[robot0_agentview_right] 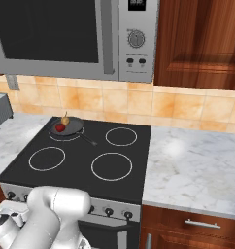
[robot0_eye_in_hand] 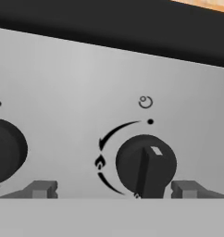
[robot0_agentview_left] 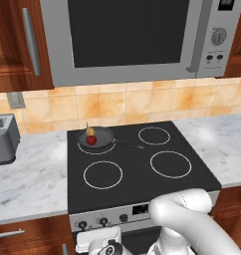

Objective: Place the pan on the rear left burner on the stove. Then place the tomato and the onion in the pan and turn on the rear left burner.

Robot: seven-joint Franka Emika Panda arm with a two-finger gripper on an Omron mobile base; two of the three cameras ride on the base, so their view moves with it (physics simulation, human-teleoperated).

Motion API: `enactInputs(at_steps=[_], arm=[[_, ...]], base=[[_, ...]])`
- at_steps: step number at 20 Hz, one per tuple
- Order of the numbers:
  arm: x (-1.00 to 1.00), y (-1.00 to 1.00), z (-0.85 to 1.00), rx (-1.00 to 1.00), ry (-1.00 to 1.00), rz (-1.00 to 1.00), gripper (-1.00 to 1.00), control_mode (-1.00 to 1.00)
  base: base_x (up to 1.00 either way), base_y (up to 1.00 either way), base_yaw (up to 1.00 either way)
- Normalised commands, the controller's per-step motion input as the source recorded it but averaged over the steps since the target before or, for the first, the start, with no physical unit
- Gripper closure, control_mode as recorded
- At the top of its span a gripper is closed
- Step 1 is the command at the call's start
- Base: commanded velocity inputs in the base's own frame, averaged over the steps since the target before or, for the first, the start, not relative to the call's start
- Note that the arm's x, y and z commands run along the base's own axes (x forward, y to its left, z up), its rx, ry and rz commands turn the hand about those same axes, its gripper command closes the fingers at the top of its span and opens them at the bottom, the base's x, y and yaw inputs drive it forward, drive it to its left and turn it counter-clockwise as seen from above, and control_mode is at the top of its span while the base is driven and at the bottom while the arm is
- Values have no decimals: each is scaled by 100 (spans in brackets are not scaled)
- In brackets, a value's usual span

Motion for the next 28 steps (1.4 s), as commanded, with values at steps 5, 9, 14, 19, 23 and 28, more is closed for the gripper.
enactInputs(at_steps=[5,9,14,19,23,28], arm=[[14,6,1,-5,-7,-3,100,-100],[7,0,9,-3,-8,-1,100,-100],[13,0,16,-1,-5,-1,100,-100],[13,0,29,-2,-7,0,100,-100],[23,0,42,-14,-9,0,100,-100],[30,0,56,-25,-12,0,100,-100]], base=[[0,0,0],[0,0,0],[0,0,0],[0,0,0],[0,0,0],[0,0,0]])
